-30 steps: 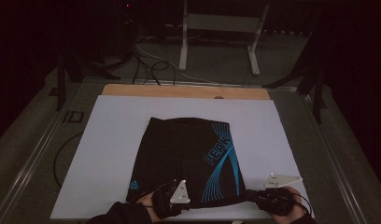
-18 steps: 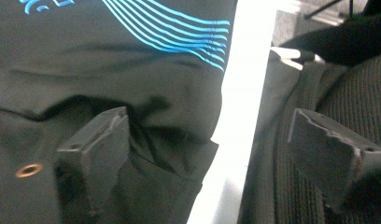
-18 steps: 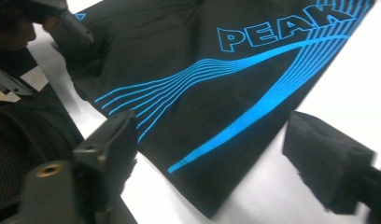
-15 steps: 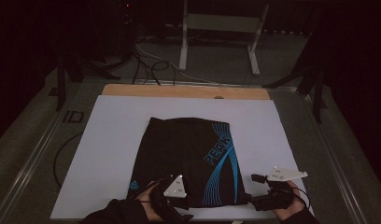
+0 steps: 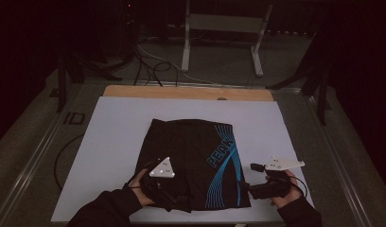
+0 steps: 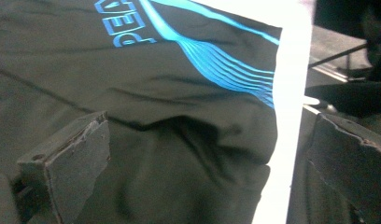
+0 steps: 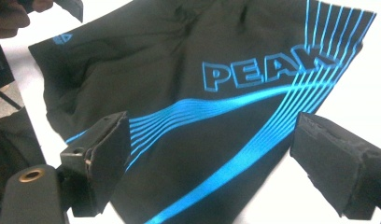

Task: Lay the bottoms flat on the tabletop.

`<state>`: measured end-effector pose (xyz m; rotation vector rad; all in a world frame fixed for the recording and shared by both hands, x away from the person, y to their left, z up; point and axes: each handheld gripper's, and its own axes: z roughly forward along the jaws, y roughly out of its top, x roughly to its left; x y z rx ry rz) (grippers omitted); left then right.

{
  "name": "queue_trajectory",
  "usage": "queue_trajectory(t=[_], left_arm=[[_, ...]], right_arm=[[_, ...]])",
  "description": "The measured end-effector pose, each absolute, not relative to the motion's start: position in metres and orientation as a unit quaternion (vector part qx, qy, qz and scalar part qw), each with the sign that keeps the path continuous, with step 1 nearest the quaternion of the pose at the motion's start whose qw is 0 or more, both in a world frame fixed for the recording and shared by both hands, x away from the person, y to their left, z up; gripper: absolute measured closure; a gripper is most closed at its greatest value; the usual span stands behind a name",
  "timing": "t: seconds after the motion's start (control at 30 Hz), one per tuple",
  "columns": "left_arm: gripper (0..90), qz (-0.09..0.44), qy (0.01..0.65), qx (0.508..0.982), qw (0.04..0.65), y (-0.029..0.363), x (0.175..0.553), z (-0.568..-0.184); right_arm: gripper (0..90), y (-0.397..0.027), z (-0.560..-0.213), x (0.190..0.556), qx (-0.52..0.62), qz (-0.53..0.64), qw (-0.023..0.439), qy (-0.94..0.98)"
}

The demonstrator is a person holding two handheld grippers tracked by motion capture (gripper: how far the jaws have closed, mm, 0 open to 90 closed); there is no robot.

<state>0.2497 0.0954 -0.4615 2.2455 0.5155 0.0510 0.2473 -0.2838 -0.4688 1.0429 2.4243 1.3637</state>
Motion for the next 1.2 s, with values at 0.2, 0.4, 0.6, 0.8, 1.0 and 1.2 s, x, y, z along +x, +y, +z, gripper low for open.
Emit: queue_trajectory(t=[0.2, 0.4, 0.6, 0.8, 1.0, 1.2], left_arm=[[0.5, 0.036, 0.231, 0.879, 0.415, 0.111, 0.265, -0.455], [0.4, 0.059, 0.264, 0.864, 0.425, 0.129, 0.283, -0.449], [0.5, 0.084, 0.294, 0.847, 0.435, 0.144, 0.302, -0.445], [0.4, 0.110, 0.329, 0.836, 0.426, 0.156, 0.326, -0.448], [0.5, 0.128, 0.367, 0.821, 0.418, 0.166, 0.352, -0.455], [0.5, 0.135, 0.395, 0.810, 0.412, 0.176, 0.379, -0.468]], right_arm=[[12.5, -0.279, -0.462, 0.263, 0.340, 0.464, 0.105, 0.811], [12.9, -0.275, -0.459, 0.281, 0.336, 0.477, 0.123, 0.803], [13.6, -0.272, -0.457, 0.302, 0.339, 0.487, 0.142, 0.792], [14.1, -0.269, -0.457, 0.326, 0.336, 0.488, 0.151, 0.791], [13.2, -0.267, -0.463, 0.348, 0.368, 0.475, 0.147, 0.786], [12.5, -0.269, -0.475, 0.367, 0.394, 0.468, 0.139, 0.779]])
